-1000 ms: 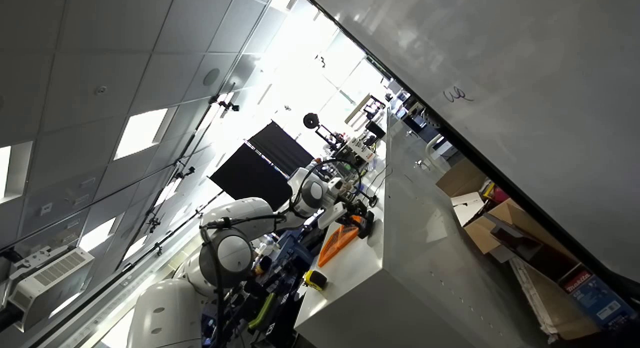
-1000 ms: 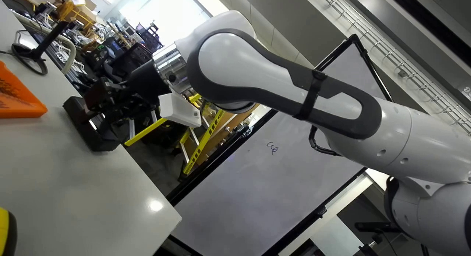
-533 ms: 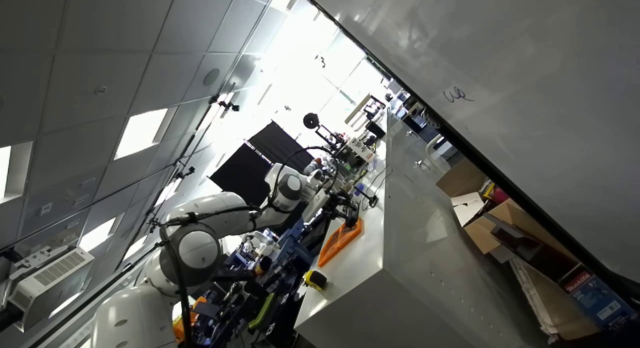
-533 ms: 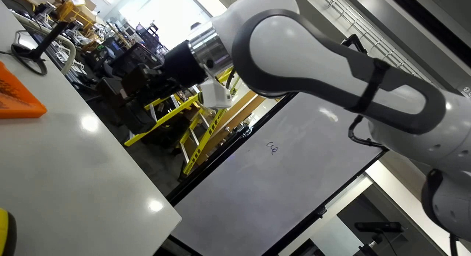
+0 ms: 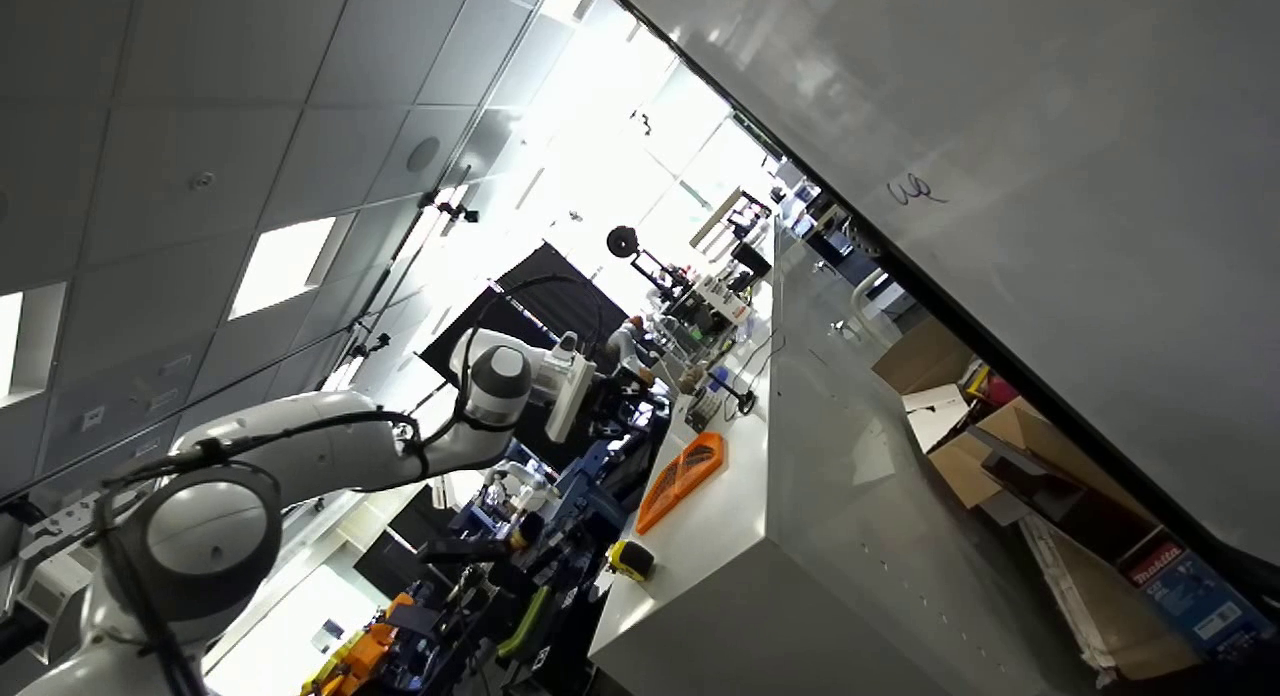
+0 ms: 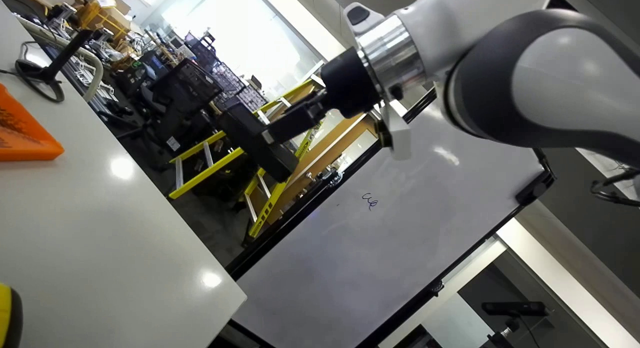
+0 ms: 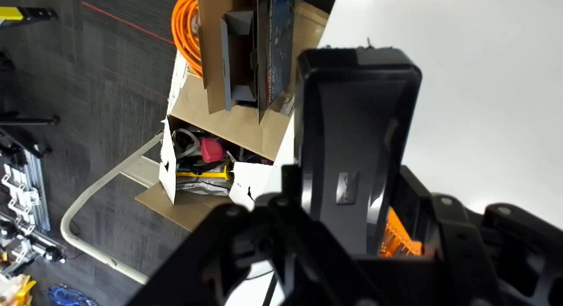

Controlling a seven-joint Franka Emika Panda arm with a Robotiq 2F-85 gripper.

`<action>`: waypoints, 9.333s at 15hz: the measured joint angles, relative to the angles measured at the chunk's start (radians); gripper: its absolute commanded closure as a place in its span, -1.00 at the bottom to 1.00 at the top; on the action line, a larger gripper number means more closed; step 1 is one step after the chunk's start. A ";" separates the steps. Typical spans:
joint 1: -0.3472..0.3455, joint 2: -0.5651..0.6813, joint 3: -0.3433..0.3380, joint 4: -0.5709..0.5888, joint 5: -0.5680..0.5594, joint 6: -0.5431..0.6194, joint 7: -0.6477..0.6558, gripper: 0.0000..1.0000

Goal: Use the eraser to clean the whiteboard

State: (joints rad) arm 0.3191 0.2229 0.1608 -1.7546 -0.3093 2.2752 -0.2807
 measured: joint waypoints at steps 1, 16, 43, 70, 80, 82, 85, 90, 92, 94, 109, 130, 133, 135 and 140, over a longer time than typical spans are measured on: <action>-0.010 -0.052 0.003 -0.048 -0.001 -0.001 -0.040 0.41; -0.115 -0.421 -0.006 -0.385 -0.043 -0.037 -0.225 0.41; -0.458 -0.659 -0.206 -0.634 -0.478 0.378 -0.344 0.41; -0.573 -0.446 -0.339 -0.505 -0.873 0.744 -0.189 0.41; -0.582 -0.390 -0.322 -0.337 -1.624 0.762 0.478 0.41; -0.555 -0.376 -0.322 -0.318 -1.762 0.725 0.640 0.41; -0.518 -0.341 -0.322 -0.316 -1.935 0.640 0.861 0.41; -0.508 -0.285 -0.322 -0.320 -2.009 0.584 0.975 -0.09; -0.508 -0.290 -0.322 -0.320 -2.009 0.585 0.975 0.41; -0.508 -0.288 -0.322 -0.321 -2.009 0.585 0.975 0.41; -0.508 -0.208 -0.330 -0.246 -2.116 0.668 1.086 -0.09; -0.509 -0.144 -0.308 -0.161 -2.291 0.647 1.335 0.41; -0.509 -0.142 -0.308 -0.161 -2.291 0.647 1.348 0.41; -0.510 -0.141 -0.308 -0.160 -2.291 0.647 1.350 0.41; -0.514 -0.125 -0.308 -0.165 -2.291 0.647 1.350 0.41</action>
State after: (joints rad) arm -0.1949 0.0981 -0.1477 -1.9192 -2.6001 2.9221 1.0693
